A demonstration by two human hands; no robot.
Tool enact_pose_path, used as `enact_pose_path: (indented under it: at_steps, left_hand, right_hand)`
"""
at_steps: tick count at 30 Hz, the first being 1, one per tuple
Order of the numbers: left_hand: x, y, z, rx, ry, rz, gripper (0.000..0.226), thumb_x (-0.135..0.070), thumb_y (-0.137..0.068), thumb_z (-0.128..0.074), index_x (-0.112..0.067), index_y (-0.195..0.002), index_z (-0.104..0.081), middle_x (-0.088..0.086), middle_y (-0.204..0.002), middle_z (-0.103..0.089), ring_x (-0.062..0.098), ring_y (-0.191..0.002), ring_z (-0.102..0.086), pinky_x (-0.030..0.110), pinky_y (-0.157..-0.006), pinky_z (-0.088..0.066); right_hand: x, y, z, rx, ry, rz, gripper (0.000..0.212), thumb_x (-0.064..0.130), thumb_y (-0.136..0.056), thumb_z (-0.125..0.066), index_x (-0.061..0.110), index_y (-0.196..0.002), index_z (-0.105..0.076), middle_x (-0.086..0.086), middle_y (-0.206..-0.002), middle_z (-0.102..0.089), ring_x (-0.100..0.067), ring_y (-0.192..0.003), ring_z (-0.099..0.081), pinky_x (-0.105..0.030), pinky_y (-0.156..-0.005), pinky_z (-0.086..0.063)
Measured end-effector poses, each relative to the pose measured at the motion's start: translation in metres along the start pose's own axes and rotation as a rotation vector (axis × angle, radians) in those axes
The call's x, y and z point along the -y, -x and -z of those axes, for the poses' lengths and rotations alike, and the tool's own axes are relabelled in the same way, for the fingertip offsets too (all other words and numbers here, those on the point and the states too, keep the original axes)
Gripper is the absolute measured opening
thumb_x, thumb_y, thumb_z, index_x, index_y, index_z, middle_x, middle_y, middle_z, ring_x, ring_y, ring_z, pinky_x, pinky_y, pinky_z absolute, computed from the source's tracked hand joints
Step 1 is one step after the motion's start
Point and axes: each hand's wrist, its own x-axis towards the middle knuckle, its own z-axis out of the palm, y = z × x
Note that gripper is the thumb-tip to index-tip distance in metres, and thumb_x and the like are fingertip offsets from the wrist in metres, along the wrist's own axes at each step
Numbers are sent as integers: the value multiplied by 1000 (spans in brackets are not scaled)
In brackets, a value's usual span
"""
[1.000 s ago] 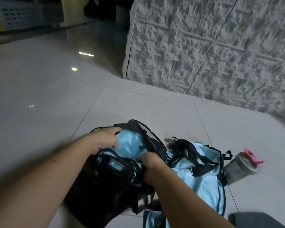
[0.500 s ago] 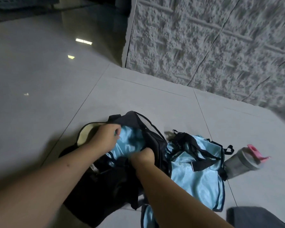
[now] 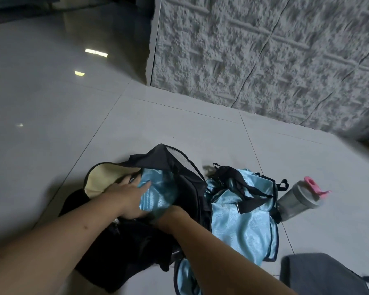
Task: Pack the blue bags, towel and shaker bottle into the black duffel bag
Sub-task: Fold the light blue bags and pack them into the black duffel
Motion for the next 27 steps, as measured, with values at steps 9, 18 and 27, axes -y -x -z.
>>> enact_pose_path:
  at_steps: [9,18,27]
  left_hand:
    - [1,0,-17,-62,-50,32,95,-29,-98,-51,-47,-155,22,8,-171,15,32,-157,14,48,-121,-26]
    - [-60,31,56,-589,673,-24,11,-28,-88,-75,-29,-99,-75,-6,-89,-76,19,-84,-71,30,-80,-54]
    - [-238,50,30,-294,782,-328,20,-29,-93,-68,-27,-113,-70,-6,-90,-69,13,-75,-65,24,-76,-52]
  right_hand:
    - [-11,18,10,-209,37,164,40,41,-98,-59,9,-120,-69,-13,-117,-71,-32,-107,-68,-37,-93,-56]
    - [-63,57,66,-216,-993,396,8,7,-100,-61,7,-93,-66,-9,-75,-62,-20,-57,-66,-32,-58,-56]
    - [-241,51,101,-510,-1163,19,10,5,-97,-63,5,-103,-71,-11,-84,-72,-24,-73,-67,-33,-67,-55]
